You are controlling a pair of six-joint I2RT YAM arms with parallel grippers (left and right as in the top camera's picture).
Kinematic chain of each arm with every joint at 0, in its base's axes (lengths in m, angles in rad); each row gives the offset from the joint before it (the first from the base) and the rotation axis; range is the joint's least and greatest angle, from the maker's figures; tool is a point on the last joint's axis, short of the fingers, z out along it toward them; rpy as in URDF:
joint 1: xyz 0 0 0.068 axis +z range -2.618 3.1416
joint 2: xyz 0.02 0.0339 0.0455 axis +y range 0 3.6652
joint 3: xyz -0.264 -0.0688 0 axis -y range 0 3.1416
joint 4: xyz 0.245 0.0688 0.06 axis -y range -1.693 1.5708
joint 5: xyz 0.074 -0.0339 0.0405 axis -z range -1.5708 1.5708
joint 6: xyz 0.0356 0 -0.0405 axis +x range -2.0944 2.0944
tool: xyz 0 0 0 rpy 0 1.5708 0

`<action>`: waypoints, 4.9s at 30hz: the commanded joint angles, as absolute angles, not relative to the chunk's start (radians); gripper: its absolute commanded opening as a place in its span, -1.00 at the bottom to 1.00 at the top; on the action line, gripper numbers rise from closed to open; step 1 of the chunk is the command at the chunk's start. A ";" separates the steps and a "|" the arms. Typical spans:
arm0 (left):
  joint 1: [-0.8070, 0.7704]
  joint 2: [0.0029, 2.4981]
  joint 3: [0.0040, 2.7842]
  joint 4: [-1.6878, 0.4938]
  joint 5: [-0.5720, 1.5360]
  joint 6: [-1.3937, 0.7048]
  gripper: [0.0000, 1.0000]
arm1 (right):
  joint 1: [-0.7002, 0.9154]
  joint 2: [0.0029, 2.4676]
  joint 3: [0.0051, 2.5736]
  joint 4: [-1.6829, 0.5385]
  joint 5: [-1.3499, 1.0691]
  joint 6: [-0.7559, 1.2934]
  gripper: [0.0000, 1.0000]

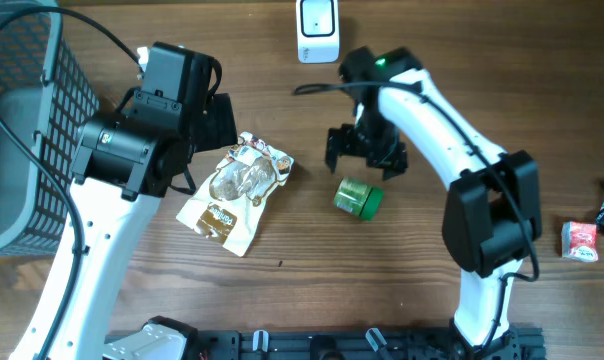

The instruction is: Scan the item barcode

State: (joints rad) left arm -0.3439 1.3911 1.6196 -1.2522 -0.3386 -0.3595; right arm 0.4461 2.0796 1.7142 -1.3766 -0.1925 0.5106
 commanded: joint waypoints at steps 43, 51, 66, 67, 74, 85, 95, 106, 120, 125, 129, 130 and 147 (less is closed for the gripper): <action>-0.337 1.396 1.618 -1.296 -0.425 -0.344 1.00 | 0.457 2.048 1.866 -1.475 0.029 0.659 -0.33; -0.337 1.396 1.618 -1.295 -0.443 -0.344 1.00 | 0.427 2.011 1.834 -1.597 0.046 0.841 -0.91; -0.337 1.396 1.618 -1.257 -0.466 -0.344 1.00 | 0.429 2.011 1.382 -1.240 -0.147 0.815 -0.91; -0.337 1.396 1.618 -1.256 -0.466 -0.344 1.00 | 0.429 2.012 1.377 -1.221 -0.147 0.814 -0.91; -0.337 1.396 1.618 -1.257 -0.466 -0.344 1.00 | 0.429 2.012 1.362 -1.130 -0.067 0.803 -0.91; -0.337 1.396 1.618 -1.257 -0.466 -0.344 1.00 | 0.429 2.012 1.362 -0.955 -0.131 0.536 -0.91; -0.337 1.396 1.618 -1.257 -0.466 -0.345 1.00 | 0.376 2.012 1.393 -0.911 -0.105 0.520 0.04; -0.337 1.396 1.618 -1.249 -0.466 -0.347 1.00 | 0.333 2.011 1.757 -1.272 -0.087 0.474 1.00; -0.132 1.343 1.618 -1.058 -0.328 -0.179 1.00 | 0.485 2.010 1.732 -1.381 -0.030 0.554 1.00; -0.043 1.343 1.618 -1.077 -0.272 -0.179 1.00 | 0.520 2.010 1.683 -1.390 -0.014 0.688 1.00; -0.023 1.343 1.618 -1.100 -0.273 -0.186 1.00 | 0.520 2.010 1.679 -1.445 -0.017 0.765 1.00; -0.023 1.343 1.618 -1.100 -0.268 -0.187 1.00 | 0.520 2.010 1.679 -1.457 -0.019 0.759 1.00; -0.023 1.345 1.618 -1.105 -0.258 -0.187 1.00 | 0.555 2.010 1.552 -1.265 -0.030 0.785 1.00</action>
State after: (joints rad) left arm -0.0296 1.3605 1.6196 -1.0996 -0.2699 -0.1982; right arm 0.5533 2.0144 1.5681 -1.2800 -0.0437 0.7635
